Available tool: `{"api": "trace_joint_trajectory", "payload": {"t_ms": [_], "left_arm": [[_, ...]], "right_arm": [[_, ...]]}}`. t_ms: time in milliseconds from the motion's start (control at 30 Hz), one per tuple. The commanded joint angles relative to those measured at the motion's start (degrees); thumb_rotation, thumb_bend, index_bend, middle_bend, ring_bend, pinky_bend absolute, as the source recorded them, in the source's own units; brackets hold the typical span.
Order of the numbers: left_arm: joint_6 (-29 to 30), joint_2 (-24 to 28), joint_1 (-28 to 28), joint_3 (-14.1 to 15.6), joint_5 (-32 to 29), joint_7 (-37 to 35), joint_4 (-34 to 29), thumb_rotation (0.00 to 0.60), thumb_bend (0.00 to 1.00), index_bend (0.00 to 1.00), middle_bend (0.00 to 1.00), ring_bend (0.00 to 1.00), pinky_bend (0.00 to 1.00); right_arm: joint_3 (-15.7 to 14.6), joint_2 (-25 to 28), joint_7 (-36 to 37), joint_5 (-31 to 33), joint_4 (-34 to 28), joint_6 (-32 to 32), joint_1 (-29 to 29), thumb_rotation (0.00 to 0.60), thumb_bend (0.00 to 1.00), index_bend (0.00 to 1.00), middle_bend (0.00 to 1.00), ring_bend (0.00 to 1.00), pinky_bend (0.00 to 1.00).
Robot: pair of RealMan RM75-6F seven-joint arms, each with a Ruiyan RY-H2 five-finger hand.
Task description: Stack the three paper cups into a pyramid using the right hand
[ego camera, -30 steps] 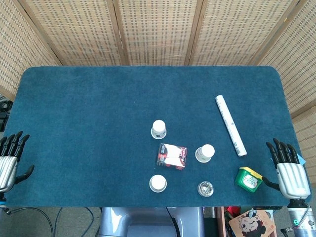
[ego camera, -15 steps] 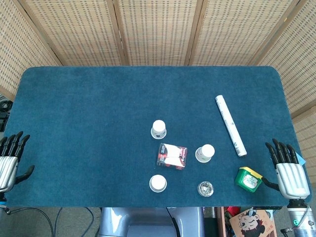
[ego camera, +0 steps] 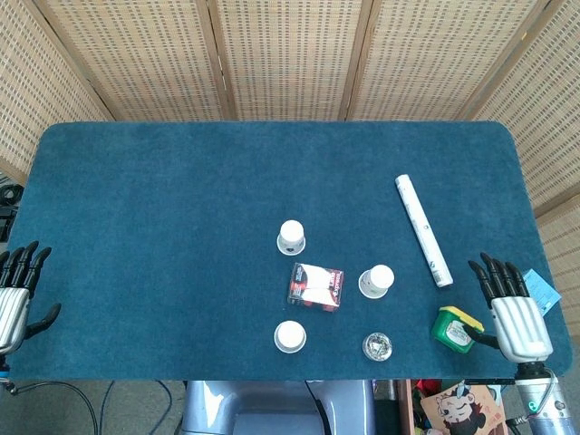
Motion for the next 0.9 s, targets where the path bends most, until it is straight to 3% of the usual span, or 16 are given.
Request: {"api": "trace_joint_trajectory", "payload": {"t_ms": [33,367,667,900], "left_arm": [[0.03,0.07,0.01,-0.06,-0.04,-0.15,-0.07,0.6,0.31,0.0,0.0,0.0,0.0],[0.16,0.45,0.11,-0.06,0.13,-0.95,-0.23,0.6,0.31,0.0,0.0,0.0,0.0],[0.04,0.51,0.09,-0.12,0.06,-1.36,-0.14,0.6,0.31,0.0,0.0,0.0,0.0],[0.09,0.45,0.11,-0.05,0.21,-1.06,-0.29,0.6,0.31,0.0,0.0,0.0,0.0]], "right_arm": [[-0.15,0.39,-1.16,-2.4,-3.48,-1.35,1.71,0.6,0.0,0.11,0.0,0.0,0.0],[-0.1,0.22,-10.07,-5.2,-14.54,-4.83,4.9,0.6,0.02,0.33,0.0,0.0,0.0],[-2.26,-1.07,-11.08,-5.1,-19.76,-10.4,7.11,0.6,0.02,0.36,0.0,0.0,0.0],[-2.94,-6.04,-15.98,-5.01,-21.67,-14.27,9.21,0.6,0.02,0.36,0.0,0.0,0.0]]}}
